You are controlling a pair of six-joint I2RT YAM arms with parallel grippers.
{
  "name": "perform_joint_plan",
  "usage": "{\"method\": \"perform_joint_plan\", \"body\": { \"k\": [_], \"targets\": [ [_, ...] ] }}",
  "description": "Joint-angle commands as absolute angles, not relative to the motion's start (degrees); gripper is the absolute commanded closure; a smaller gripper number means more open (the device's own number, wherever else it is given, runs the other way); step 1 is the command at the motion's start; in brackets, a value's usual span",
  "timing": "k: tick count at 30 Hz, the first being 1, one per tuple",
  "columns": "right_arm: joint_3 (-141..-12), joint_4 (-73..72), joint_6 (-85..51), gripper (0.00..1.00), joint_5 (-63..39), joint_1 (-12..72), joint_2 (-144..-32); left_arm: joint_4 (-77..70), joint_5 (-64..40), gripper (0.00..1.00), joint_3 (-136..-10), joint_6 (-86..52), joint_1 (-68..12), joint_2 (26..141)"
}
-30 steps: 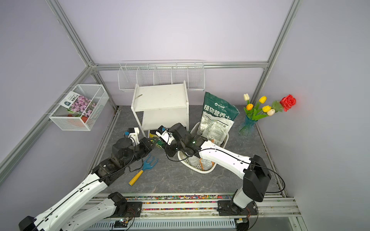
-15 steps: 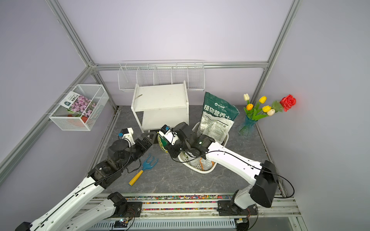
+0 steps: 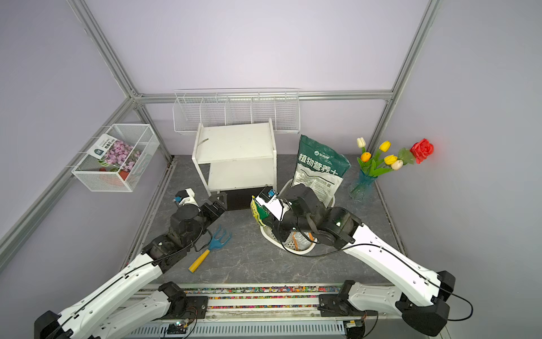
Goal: Take down the fertilizer bag from the shelf
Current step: Pick up the fertilizer bag from the shelf, then place the fertilizer bag in the storage box.
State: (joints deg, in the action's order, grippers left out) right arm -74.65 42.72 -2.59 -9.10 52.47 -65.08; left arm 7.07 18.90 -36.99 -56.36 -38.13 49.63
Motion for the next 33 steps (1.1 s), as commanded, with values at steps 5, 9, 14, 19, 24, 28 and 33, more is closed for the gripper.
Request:
{"method": "perform_joint_plan", "body": {
  "k": [5, 9, 14, 19, 24, 28, 33],
  "targets": [
    [-72.35, 52.53, 0.10, 1.00, -5.46, 51.63, -61.77, 2.81, 21.38, 0.02, -32.81, -58.48, -37.79, 45.95],
    [-69.19, 51.72, -3.15, 1.00, -6.41, 51.68, -60.19, 4.27, 22.31, 0.02, -33.19, -58.19, -37.79, 45.18],
    [-64.21, 51.80, -4.98, 1.00, -0.65, 51.24, -59.01, 4.01, 21.50, 0.02, -33.38, -58.64, -37.79, 45.69],
    [-60.32, 48.66, -6.16, 1.00, -0.83, 47.08, -59.03, 4.18, 20.15, 0.02, -34.13, -59.26, -37.79, 46.82],
    [-59.36, 48.26, -4.89, 1.00, 0.64, 44.45, -61.67, 5.17, 19.95, 0.02, -34.20, -59.58, -37.79, 46.77],
    [-60.22, 49.33, -3.83, 1.00, 3.06, 44.36, -65.38, 5.47, 20.37, 0.01, -33.40, -59.96, -37.79, 45.62],
    [-62.35, 50.43, -1.58, 1.00, 0.41, 44.30, -70.58, 5.05, 21.13, 0.02, -32.37, -59.97, -37.79, 44.64]
  ]
}}
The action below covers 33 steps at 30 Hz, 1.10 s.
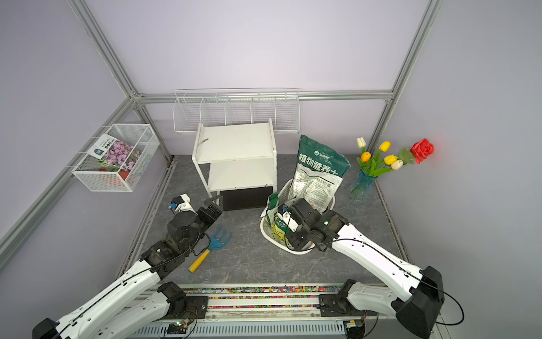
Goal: Take down the fertilizer bag from the shelf
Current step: Place the fertilizer bag in the storage box.
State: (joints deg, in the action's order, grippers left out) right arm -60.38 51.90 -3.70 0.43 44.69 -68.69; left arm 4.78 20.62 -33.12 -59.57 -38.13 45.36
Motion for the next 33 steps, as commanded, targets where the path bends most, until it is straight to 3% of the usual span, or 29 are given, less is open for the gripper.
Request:
{"method": "perform_joint_plan", "body": {
  "k": [1, 22, 26, 33],
  "targets": [
    [-62.76, 50.61, -1.19, 1.00, -0.19, 44.34, -72.06, 5.02, 21.11, 0.01, -32.40, -59.96, -37.79, 44.60],
    [-67.43, 49.64, -2.47, 1.00, -1.59, 48.25, -95.54, 5.17, 21.36, 0.01, -31.94, -59.70, -37.79, 43.68],
    [-67.88, 52.46, -4.50, 1.00, 2.65, 48.34, -100.32, 5.45, 21.65, 0.01, -31.64, -59.66, -37.79, 43.27],
    [-64.83, 58.32, -6.50, 1.00, 9.08, 47.81, -95.39, 5.27, 22.32, 0.01, -30.33, -59.66, -37.79, 40.94]
  ]
}}
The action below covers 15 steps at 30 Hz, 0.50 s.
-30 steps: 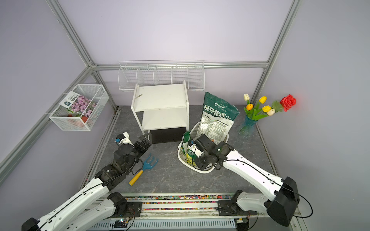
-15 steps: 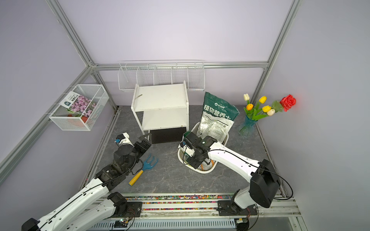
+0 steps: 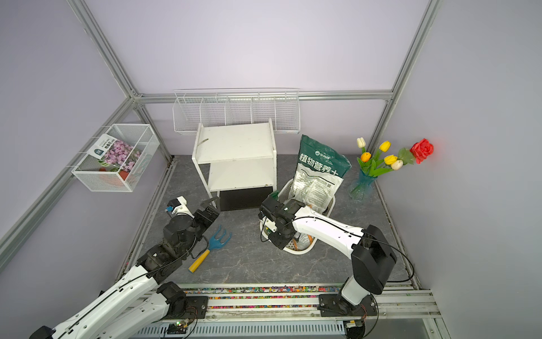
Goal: Take down the fertilizer bag from the shelf
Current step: Place the fertilizer bag in the storage box.
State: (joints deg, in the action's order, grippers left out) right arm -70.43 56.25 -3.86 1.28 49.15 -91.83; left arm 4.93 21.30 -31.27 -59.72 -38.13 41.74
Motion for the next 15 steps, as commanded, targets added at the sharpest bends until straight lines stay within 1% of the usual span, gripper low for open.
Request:
{"method": "perform_joint_plan", "body": {
  "k": [1, 5, 10, 13, 15],
  "targets": [
    [-64.78, 59.26, -6.67, 1.00, 8.37, 47.81, -93.60, 5.19, 22.36, 0.01, -30.25, -59.64, -37.79, 40.87],
    [-66.31, 64.31, -7.60, 1.00, 6.01, 47.64, -87.16, 4.72, 22.25, 0.01, -30.19, -59.60, -37.79, 40.86],
    [-69.57, 70.79, -7.91, 1.00, 5.95, 47.54, -82.55, 4.65, 22.06, 0.01, -30.31, -59.61, -37.79, 40.81],
    [-70.58, 72.02, -8.53, 1.00, 8.96, 47.54, -82.63, 4.53, 21.95, 0.01, -30.28, -59.62, -37.79, 40.78],
    [-70.23, 71.38, -8.01, 1.00, 9.22, 47.55, -84.75, 4.46, 21.89, 0.01, -30.23, -59.84, -37.79, 40.82]
  ]
}}
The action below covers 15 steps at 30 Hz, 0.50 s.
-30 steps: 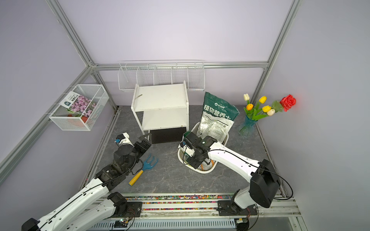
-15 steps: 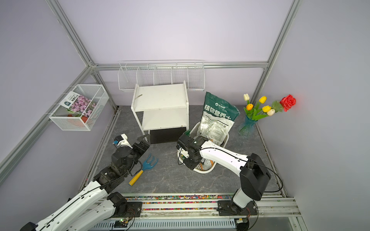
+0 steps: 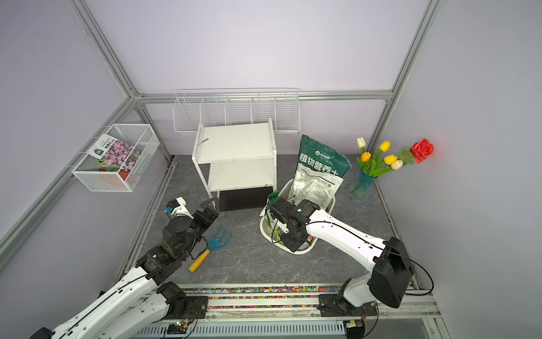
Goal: Take down the fertilizer bag from the shelf
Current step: Place the fertilizer bag in the storage box.
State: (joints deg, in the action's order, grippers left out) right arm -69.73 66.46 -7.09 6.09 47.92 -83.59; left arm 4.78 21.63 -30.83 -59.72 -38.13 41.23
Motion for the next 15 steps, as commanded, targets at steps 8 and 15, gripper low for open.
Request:
{"method": "perform_joint_plan", "body": {
  "k": [8, 15],
  "targets": [
    [-72.66, 73.22, -7.58, 1.00, 12.47, 47.54, -93.59, 6.02, 22.63, 0.01, -31.05, -59.39, -37.79, 39.58],
    [-77.63, 63.79, -7.33, 1.00, 9.60, 48.62, -99.47, 5.91, 23.03, 0.01, -31.46, -58.89, -37.79, 39.64]
  ]
}}
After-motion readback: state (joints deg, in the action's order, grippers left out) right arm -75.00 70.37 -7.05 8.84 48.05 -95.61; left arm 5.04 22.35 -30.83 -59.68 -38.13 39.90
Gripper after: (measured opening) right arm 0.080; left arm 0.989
